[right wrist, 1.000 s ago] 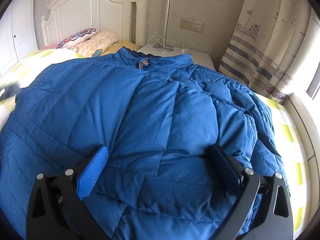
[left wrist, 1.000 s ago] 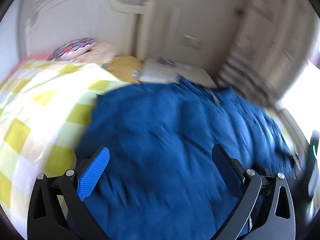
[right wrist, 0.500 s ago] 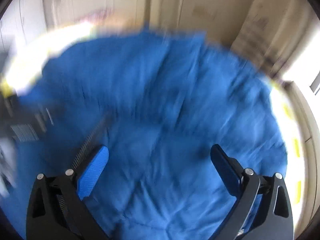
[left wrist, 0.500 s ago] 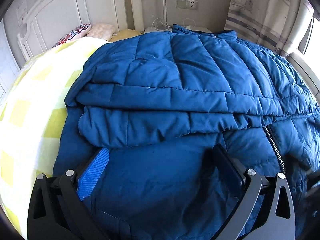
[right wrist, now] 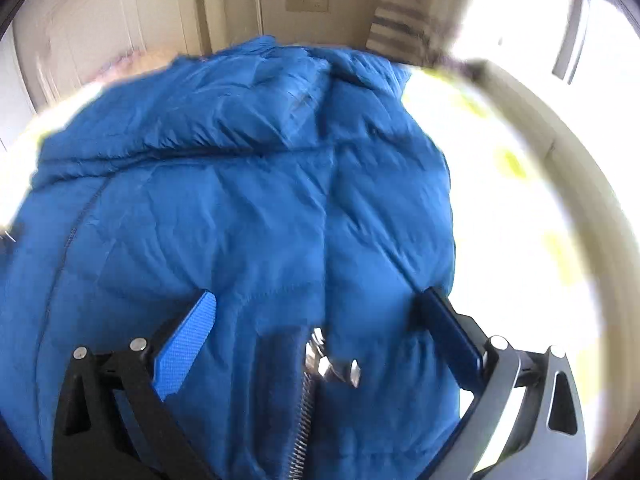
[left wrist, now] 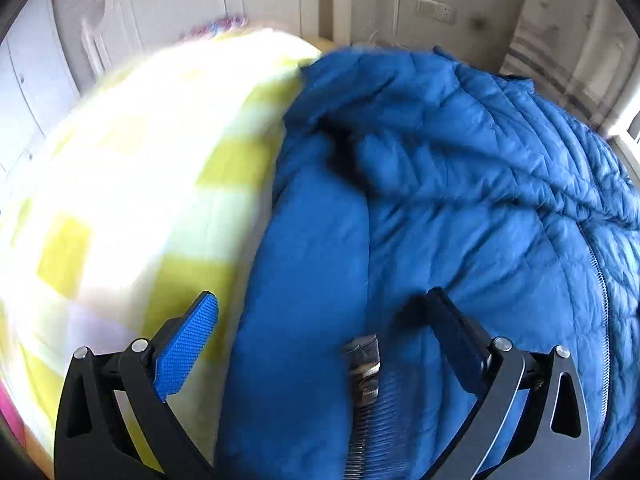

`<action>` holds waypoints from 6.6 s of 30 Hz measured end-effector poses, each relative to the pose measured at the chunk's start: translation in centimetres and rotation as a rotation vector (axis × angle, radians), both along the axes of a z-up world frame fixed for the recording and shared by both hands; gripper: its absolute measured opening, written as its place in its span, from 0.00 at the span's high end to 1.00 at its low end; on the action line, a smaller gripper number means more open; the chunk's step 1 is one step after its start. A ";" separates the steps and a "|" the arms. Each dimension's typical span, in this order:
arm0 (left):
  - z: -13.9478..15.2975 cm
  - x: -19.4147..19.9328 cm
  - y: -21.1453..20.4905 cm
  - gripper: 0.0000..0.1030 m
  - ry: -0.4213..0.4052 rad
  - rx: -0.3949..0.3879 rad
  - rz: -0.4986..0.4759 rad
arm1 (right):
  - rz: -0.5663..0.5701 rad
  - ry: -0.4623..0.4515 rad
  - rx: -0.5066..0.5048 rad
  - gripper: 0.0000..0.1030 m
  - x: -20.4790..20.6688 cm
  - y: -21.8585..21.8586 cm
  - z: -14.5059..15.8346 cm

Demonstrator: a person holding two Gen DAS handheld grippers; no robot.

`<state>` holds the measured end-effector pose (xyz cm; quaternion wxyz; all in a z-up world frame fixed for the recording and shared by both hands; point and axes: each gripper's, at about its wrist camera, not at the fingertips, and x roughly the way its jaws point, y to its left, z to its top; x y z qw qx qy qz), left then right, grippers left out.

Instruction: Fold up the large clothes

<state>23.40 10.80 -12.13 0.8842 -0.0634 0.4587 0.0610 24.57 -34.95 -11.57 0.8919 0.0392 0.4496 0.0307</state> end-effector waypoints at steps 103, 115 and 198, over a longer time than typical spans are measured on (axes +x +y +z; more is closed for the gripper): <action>-0.7 -26.6 -0.3 0.32 -0.202 -0.027 -0.229 | 0.085 -0.198 0.246 0.40 -27.6 -3.7 -4.5; -0.9 -25.6 -0.5 0.19 -0.184 0.051 -0.221 | 0.114 -0.242 -0.016 0.35 -27.4 0.0 -2.9; 10.6 7.0 7.0 0.81 -0.225 -0.181 -0.145 | 0.078 -0.301 0.066 0.91 5.2 0.1 10.7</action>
